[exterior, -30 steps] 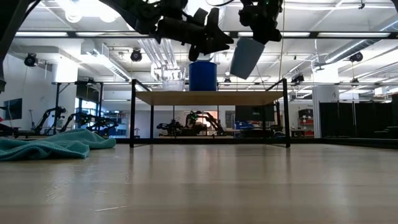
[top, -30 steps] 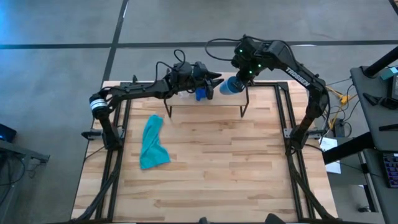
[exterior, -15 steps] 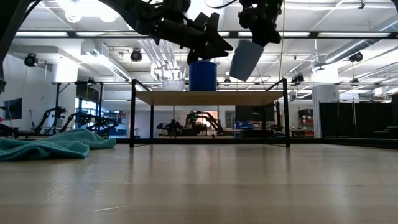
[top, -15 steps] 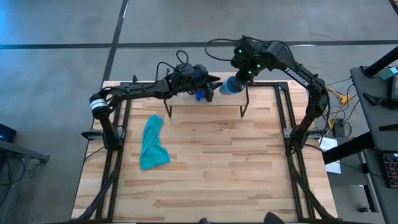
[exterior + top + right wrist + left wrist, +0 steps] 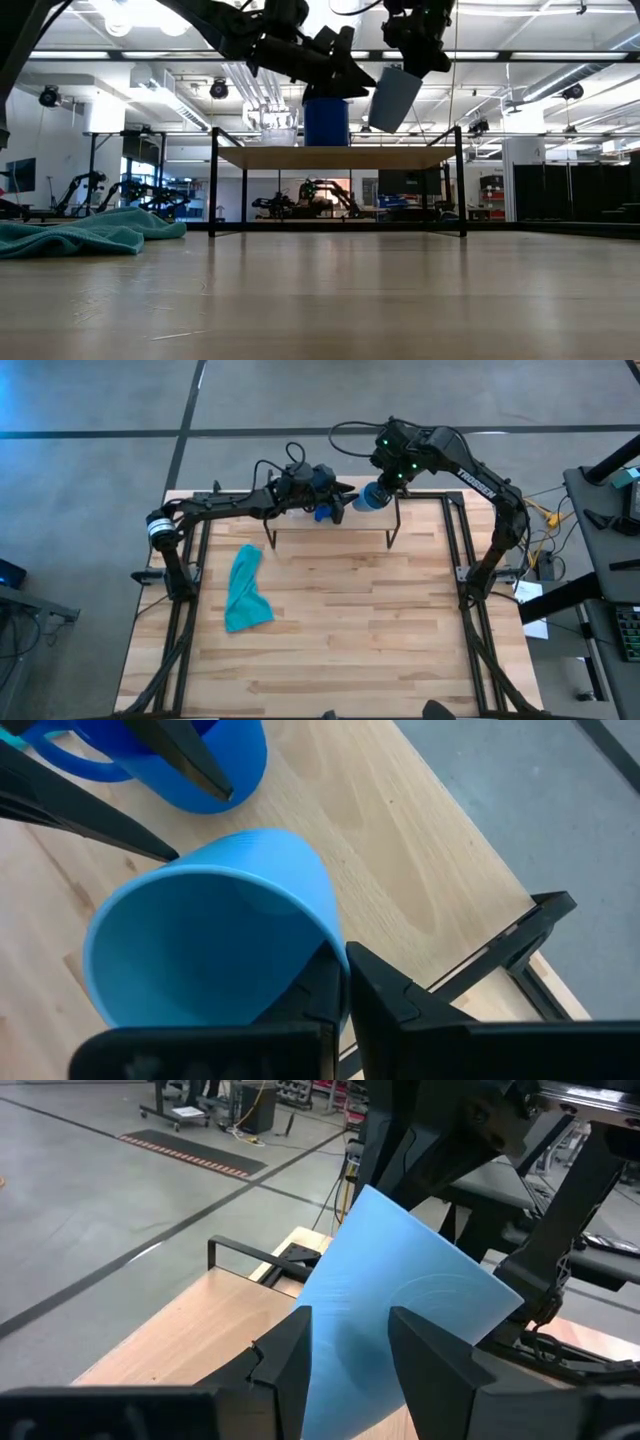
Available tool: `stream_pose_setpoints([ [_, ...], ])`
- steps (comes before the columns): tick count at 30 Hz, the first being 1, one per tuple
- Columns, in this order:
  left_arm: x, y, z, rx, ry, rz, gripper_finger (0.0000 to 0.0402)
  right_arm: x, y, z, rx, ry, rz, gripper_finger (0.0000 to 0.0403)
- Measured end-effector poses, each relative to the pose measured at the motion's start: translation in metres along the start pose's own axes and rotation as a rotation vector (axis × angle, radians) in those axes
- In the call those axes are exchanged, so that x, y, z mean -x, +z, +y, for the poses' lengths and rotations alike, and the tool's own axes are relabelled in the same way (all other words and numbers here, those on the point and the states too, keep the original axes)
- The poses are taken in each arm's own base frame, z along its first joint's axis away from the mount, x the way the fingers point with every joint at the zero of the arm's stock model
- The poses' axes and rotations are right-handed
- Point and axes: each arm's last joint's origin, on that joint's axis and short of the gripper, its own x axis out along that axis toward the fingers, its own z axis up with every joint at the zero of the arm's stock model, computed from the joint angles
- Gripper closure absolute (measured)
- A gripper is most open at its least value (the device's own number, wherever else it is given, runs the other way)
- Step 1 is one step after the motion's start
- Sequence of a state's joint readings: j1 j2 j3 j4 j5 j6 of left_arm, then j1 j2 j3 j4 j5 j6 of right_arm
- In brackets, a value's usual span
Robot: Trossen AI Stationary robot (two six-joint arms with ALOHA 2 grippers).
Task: Stack small to large cups/mugs on shelf
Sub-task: Put the light blue cup on the shelf
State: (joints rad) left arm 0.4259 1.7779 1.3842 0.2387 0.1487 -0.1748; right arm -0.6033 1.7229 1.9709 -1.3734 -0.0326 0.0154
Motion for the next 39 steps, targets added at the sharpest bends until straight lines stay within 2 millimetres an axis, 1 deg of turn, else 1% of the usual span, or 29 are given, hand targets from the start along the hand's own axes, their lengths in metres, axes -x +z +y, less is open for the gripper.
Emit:
stream_pose_setpoints([
  [25, 0.000, -0.001, -0.001, 0.004, -0.027, 0.009, 0.0279, 0.000, 0.002, 0.000, -0.001, 0.001, -0.017, 0.0394],
  [39, -0.002, -0.003, -0.012, 0.001, -0.060, 0.019, 0.0279, 0.001, 0.002, 0.000, 0.018, -0.006, -0.023, 0.0394],
])
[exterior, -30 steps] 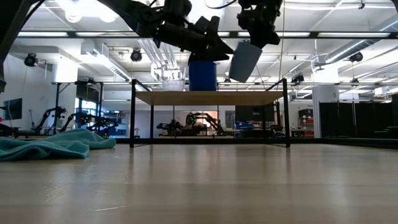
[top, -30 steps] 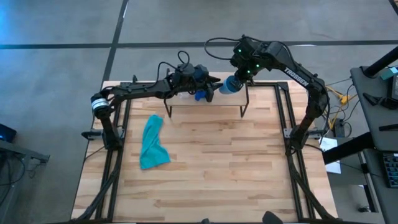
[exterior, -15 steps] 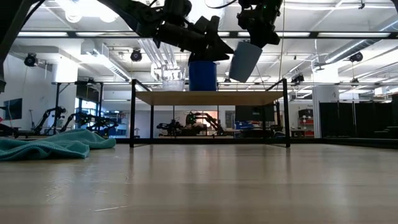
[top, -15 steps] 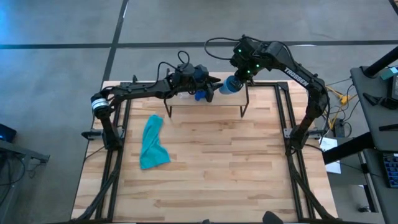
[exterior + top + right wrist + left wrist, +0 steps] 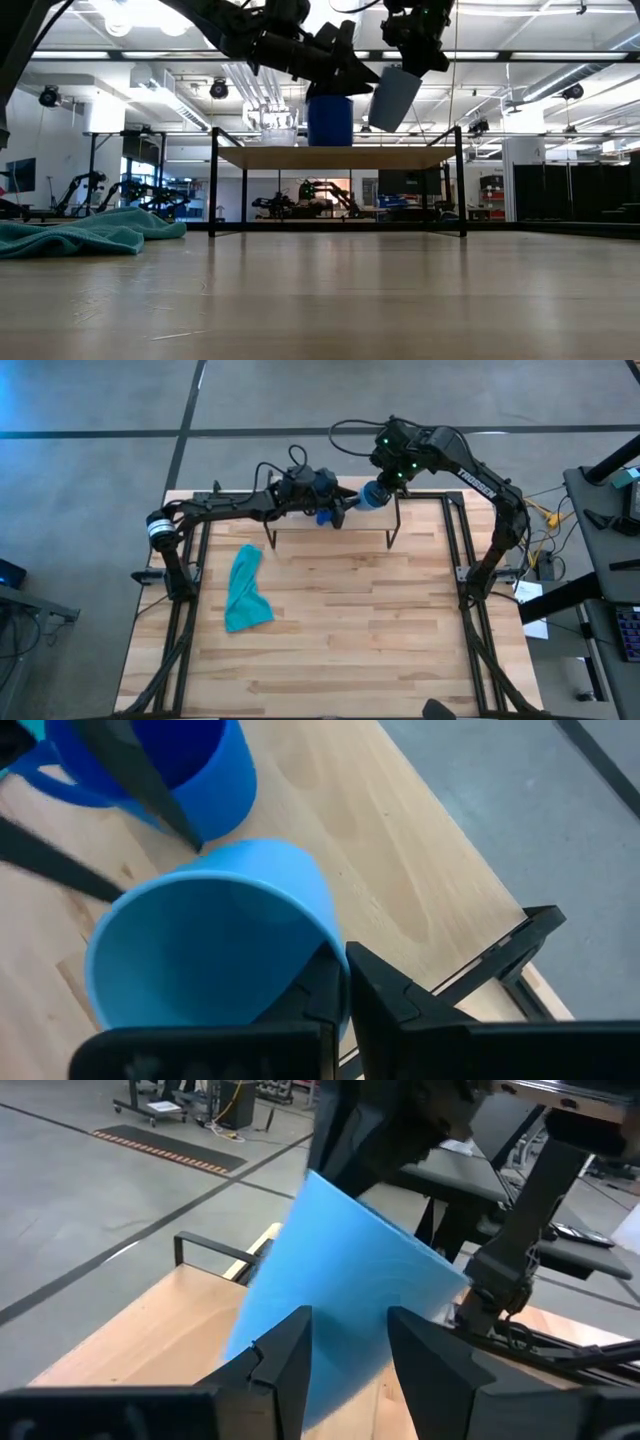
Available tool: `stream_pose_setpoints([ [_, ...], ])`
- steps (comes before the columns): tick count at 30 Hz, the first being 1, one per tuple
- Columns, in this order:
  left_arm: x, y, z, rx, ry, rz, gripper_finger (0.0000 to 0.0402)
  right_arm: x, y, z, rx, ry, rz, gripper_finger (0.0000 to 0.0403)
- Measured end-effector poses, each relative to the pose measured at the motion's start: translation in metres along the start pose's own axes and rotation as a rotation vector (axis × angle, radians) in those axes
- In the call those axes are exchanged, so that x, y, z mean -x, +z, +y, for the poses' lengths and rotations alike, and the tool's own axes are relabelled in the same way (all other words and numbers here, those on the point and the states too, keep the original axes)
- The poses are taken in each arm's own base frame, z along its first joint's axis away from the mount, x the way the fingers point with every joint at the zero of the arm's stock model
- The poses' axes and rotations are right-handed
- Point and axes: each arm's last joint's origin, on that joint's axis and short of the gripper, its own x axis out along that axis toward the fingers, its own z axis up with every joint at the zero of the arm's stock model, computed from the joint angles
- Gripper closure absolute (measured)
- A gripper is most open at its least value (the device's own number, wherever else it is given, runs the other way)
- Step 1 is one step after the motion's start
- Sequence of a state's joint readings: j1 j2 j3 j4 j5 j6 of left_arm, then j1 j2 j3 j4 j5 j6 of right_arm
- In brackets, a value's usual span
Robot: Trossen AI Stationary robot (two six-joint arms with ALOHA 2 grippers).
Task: Stack small to large cups/mugs on shelf
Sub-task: Put the light blue cup on the shelf
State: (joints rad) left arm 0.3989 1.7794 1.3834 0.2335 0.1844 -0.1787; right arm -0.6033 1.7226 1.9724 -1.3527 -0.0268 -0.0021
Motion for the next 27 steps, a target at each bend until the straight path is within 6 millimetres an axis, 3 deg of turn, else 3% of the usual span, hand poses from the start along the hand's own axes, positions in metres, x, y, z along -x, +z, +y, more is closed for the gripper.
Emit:
stream_pose_setpoints([
  [12, 0.001, 0.003, -0.002, -0.023, -0.011, -0.013, 0.0279, -0.003, -0.009, 0.000, 0.036, 0.005, 0.093, 0.0394],
  [22, 0.003, 0.020, -0.004, -0.048, -0.009, -0.065, 0.0279, -0.010, -0.011, -0.007, 0.031, -0.006, 0.112, 0.0394],
  [27, 0.007, 0.039, -0.008, -0.077, -0.015, -0.123, 0.0279, -0.015, -0.014, -0.011, 0.057, -0.001, 0.137, 0.0394],
])
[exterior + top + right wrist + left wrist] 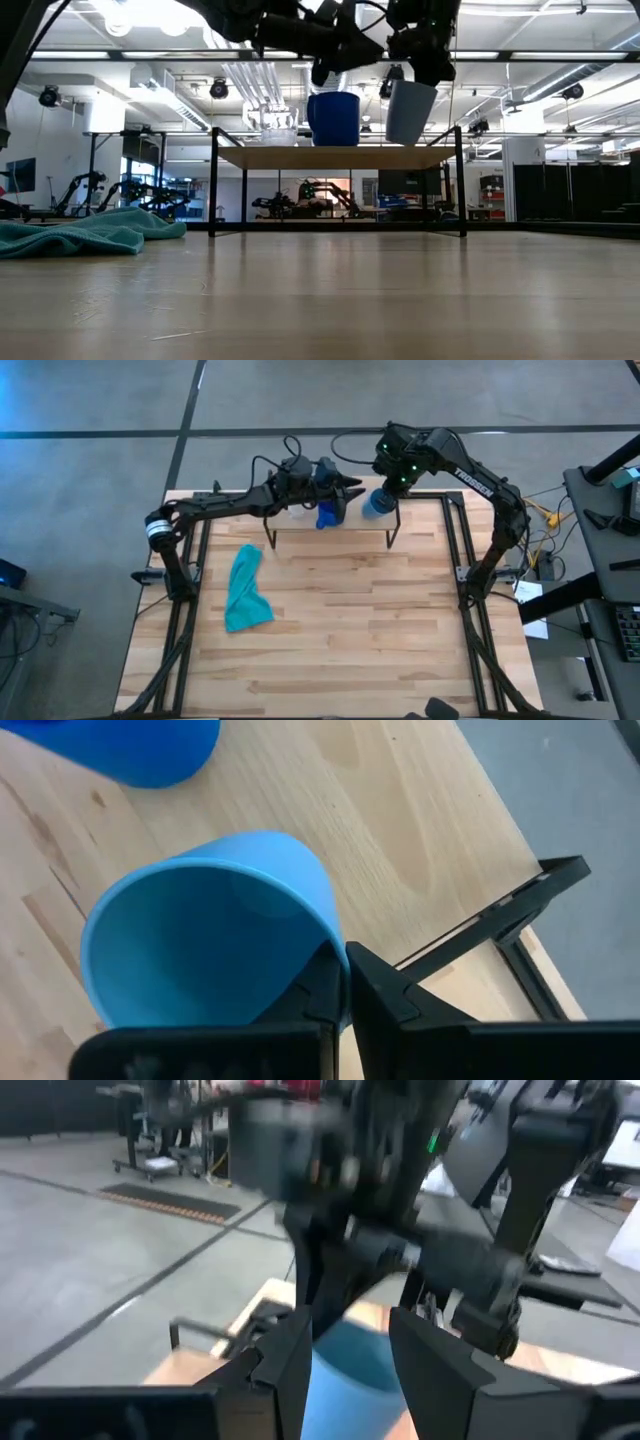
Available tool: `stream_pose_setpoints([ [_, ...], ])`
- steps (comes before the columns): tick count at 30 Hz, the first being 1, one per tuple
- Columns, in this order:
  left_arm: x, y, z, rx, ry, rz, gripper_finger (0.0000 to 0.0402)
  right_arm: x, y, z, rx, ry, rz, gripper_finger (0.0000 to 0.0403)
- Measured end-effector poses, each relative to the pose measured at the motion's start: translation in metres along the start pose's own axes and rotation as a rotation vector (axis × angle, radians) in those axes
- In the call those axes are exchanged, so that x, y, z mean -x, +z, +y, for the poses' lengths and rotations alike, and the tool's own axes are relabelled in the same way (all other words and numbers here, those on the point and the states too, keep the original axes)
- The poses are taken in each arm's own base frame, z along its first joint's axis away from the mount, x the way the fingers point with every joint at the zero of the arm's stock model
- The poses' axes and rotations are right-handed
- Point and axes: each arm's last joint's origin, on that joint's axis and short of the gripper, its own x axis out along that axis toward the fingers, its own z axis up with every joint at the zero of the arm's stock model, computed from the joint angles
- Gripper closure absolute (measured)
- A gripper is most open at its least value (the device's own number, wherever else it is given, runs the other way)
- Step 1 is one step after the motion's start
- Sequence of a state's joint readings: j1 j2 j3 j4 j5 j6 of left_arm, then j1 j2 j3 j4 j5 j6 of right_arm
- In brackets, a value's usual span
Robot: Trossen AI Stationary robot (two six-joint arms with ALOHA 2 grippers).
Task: Stack small to large cups/mugs on shelf
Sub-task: Put the light blue cup on the shelf
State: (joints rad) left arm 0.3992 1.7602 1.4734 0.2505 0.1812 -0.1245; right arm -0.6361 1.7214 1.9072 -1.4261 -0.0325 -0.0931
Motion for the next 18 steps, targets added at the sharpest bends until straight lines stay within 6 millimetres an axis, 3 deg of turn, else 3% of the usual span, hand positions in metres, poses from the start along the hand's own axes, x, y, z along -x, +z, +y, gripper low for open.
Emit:
stream_pose_setpoints([
  [9, 0.008, 0.040, -0.004, -0.030, -0.008, -0.107, 0.0279, 0.004, -0.001, 0.000, 0.143, 0.008, 0.004, 0.0394],
  [18, 0.011, 0.045, -0.005, -0.056, -0.007, -0.119, 0.0279, 0.002, -0.001, -0.002, 0.284, 0.006, 0.009, 0.0394],
])
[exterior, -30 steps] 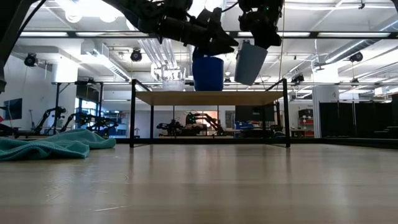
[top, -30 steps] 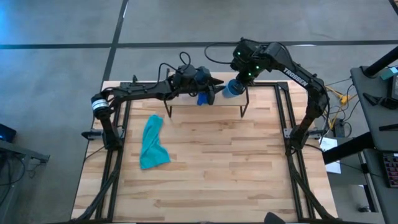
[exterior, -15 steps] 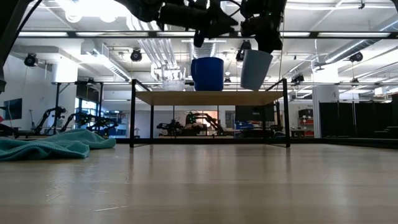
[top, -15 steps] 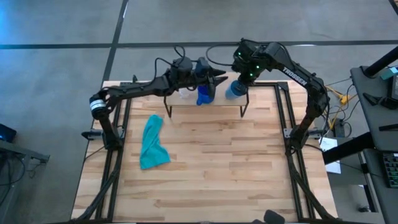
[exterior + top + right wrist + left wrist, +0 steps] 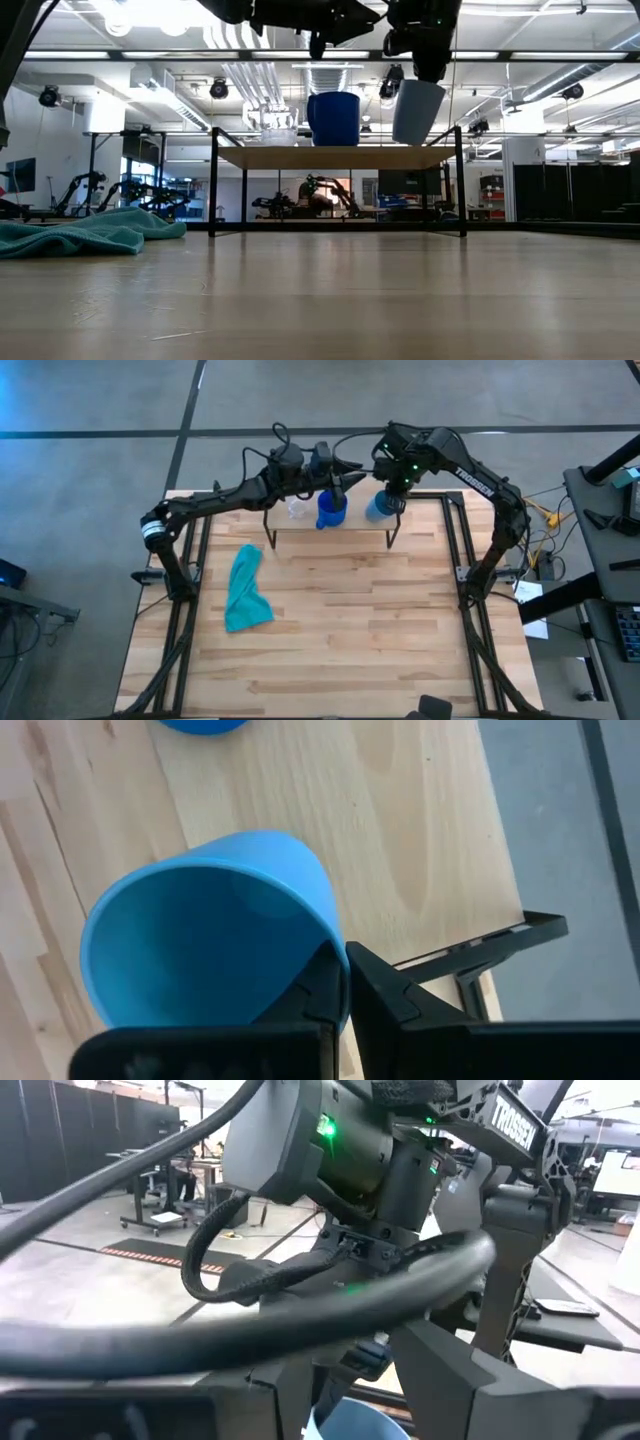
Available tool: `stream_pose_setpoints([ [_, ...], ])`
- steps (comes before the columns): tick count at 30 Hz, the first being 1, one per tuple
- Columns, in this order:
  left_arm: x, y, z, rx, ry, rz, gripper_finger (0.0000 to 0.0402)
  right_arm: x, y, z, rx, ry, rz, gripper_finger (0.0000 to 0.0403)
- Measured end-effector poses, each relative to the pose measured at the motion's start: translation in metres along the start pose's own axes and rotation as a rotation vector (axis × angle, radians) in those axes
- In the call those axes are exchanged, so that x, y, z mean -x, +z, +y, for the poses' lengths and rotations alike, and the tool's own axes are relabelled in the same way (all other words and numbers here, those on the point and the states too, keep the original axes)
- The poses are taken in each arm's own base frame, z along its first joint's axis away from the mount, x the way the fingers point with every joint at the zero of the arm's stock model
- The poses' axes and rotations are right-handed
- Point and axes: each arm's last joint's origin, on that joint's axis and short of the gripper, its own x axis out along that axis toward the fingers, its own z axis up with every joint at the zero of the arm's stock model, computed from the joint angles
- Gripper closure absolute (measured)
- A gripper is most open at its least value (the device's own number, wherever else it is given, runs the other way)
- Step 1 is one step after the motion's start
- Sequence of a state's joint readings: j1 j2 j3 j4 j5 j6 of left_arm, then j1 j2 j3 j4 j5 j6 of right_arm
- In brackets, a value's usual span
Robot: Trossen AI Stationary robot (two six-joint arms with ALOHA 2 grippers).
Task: Stack small to large cups/mugs on shelf
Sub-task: Put the light blue cup on the shelf
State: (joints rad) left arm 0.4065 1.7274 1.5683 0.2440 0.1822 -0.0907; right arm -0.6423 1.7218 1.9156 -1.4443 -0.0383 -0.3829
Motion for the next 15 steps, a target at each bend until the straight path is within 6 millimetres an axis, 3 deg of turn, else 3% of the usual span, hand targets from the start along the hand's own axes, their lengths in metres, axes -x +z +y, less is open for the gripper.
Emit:
stream_pose_setpoints([
  [7, 0.0001, 0.0003, 0.0000, 0.000, 0.000, -0.001, 0.0279, 0.0002, 0.0003, -0.0048, -0.012, -0.017, -0.017, 0.0393],
  [15, 0.0005, 0.0007, 0.0006, 0.001, 0.001, -0.001, 0.0279, 0.0002, 0.0005, -0.0049, -0.017, -0.017, -0.019, 0.0363],
])
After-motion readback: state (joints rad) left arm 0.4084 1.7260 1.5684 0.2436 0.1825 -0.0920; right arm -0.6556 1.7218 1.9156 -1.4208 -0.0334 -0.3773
